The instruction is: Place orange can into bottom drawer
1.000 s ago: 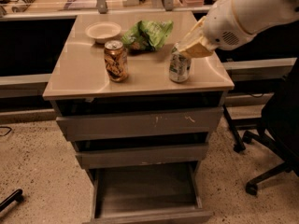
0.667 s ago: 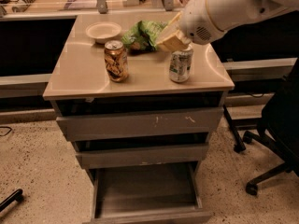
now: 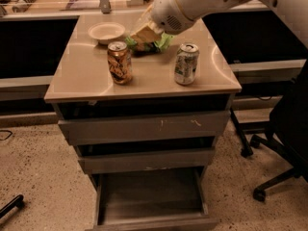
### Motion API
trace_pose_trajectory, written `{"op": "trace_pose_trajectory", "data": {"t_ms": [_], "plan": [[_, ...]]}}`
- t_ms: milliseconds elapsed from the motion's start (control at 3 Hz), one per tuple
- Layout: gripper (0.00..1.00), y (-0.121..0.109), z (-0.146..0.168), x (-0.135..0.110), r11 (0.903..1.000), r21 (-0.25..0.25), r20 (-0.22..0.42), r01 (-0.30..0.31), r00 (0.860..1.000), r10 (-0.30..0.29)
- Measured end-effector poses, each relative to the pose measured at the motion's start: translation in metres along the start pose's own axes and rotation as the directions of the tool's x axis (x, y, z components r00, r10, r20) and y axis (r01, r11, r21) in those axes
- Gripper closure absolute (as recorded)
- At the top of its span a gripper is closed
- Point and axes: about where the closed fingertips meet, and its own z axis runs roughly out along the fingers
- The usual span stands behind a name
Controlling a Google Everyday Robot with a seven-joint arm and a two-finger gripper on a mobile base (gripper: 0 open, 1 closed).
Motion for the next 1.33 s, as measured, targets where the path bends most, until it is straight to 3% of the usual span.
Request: {"op": "trace_pose_trajectory", "data": {"t_ms": [333, 667, 1000, 1333], "plan": [[0.36, -0.002, 0.022, -0.01, 0.9991, -0.04, -0.008, 0.01, 1.0, -0.01], [0.24, -0.004, 0.04, -0.008, 0.9976, -0.069, -0.021, 0.007, 1.0, -0.009], [0.14, -0.008, 0.054, -0.004, 0.9963, -0.086, -0.025, -0.004, 1.0, 0.002], [0.12, -0.012, 0.066, 0.001, 0.9951, -0.097, -0.026, -0.014, 1.0, 0.012]]}}
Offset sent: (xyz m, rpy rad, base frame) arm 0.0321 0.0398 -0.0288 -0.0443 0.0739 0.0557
